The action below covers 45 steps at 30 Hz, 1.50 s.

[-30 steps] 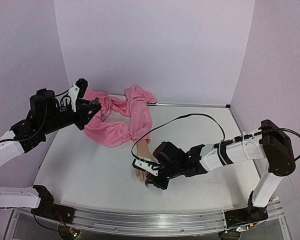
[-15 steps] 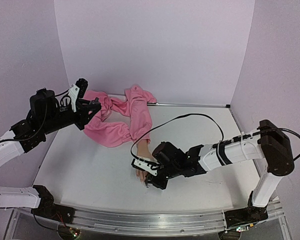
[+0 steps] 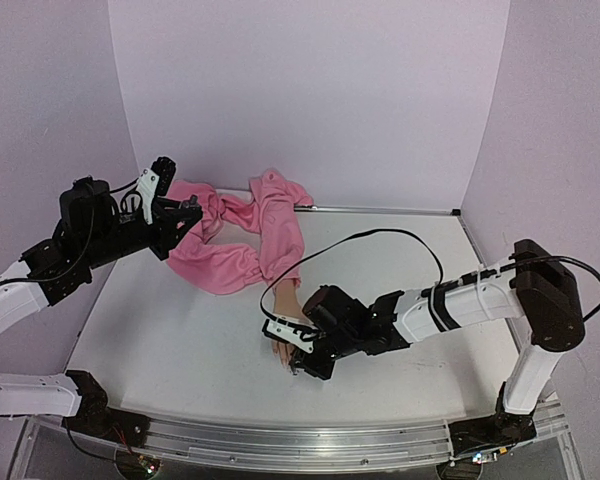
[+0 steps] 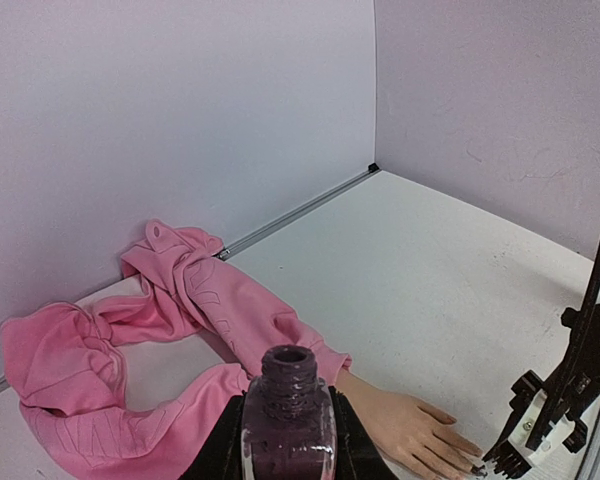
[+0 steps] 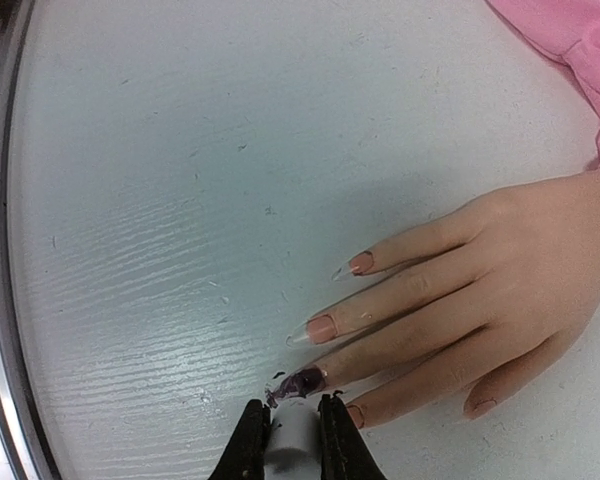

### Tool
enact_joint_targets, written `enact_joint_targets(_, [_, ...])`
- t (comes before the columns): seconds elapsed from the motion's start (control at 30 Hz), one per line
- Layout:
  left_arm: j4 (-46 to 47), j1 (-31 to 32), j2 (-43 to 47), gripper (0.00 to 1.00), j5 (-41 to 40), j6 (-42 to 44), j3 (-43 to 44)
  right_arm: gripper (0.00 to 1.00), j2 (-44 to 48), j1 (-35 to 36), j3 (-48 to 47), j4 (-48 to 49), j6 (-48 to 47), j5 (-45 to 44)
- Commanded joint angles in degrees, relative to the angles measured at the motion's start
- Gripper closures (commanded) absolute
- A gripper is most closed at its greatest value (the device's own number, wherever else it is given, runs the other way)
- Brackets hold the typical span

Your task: Paint the nails

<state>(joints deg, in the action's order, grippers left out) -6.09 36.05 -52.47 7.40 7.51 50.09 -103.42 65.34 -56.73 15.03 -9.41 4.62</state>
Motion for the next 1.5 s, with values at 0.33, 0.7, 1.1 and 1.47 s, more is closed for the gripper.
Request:
enact_joint_targets(0.33, [2.9,-0.1,0.9,1.0,0.2,-0.2,0.4,1.0,0.4,0.5,-0.8,-0.7,0.1,-0.8])
enact_joint_targets(0.7, [2.9,-0.1,0.9,1.0,0.2,-0.3,0.4,1.0,0.7,0.8,-0.5,-1.3,-0.1,-1.8])
enact_joint_targets(1.1, [3.0,-0.1,1.1,1.0,0.2,-0.3,0.3,1.0,2.0,1.8,0.5,-1.8,-0.3,-3.9])
enact_joint_targets(1.47, [2.9,-0.1,1.1,1.0,0.2,-0.4,0.1,1.0,2.4,1.9,0.9,-1.7,-0.3,-4.1])
